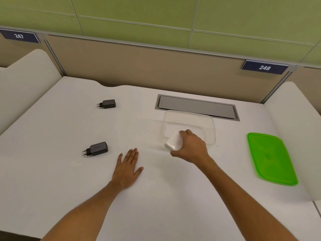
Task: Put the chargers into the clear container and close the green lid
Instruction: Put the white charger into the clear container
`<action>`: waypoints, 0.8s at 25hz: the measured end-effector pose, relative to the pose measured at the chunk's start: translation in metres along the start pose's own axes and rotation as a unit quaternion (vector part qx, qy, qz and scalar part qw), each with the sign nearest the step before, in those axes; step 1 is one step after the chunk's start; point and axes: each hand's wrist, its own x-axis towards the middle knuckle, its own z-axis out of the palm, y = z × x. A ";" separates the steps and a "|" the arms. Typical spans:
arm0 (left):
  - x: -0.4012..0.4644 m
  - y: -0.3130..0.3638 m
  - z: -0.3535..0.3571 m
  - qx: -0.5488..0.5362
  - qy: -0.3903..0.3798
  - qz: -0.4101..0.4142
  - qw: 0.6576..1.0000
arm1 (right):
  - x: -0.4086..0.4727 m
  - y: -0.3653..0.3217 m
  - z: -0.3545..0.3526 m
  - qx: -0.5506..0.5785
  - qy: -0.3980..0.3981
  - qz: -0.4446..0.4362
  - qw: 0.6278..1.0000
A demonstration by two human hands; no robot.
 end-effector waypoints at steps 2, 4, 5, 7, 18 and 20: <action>0.000 -0.001 -0.001 -0.004 -0.004 0.001 1.000 | 0.023 0.009 -0.014 -0.004 0.019 0.009 1.000; -0.001 -0.001 -0.002 -0.006 -0.005 -0.004 1.000 | 0.043 0.020 -0.021 -0.011 0.027 0.018 0.999; -0.001 -0.001 -0.002 -0.007 -0.005 -0.007 1.000 | 0.053 0.027 -0.023 -0.016 0.026 0.025 0.999; -0.001 -0.001 -0.003 -0.006 -0.005 -0.011 1.000 | 0.070 0.040 -0.022 -0.029 0.013 0.042 0.999; -0.002 0.001 -0.004 -0.016 -0.010 -0.012 1.000 | 0.107 0.088 0.021 -0.110 -0.140 0.085 0.980; -0.005 -0.001 -0.003 -0.027 -0.005 -0.012 1.000 | 0.110 0.087 0.032 -0.123 -0.161 0.076 0.976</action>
